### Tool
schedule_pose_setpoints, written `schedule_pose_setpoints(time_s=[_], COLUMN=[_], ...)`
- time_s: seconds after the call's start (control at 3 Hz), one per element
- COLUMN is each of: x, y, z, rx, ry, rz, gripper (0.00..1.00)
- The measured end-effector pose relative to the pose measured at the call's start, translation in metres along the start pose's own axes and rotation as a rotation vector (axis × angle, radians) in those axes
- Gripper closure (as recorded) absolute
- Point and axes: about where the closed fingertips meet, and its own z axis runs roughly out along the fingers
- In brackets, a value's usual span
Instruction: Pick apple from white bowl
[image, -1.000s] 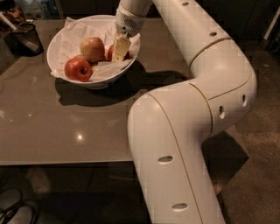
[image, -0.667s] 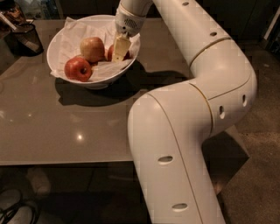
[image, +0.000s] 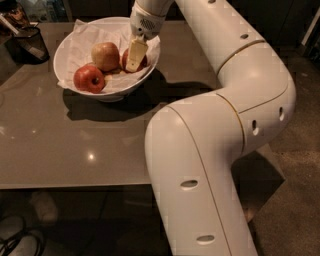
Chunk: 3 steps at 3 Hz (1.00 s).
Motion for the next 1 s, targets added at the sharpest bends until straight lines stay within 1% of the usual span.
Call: schedule_pose_setpoints(time_s=[0.33,0.67,1.0], x=[-0.005,-0.01,-0.019], y=[0.001,0.001,0.002], z=[-0.01,-0.018,-0.034], rx=[0.018,0.031,0.059], ry=[0.005,0.003,0.012], rz=[0.027,0.035,0.023], gripper=[1.0,1.0,1.0])
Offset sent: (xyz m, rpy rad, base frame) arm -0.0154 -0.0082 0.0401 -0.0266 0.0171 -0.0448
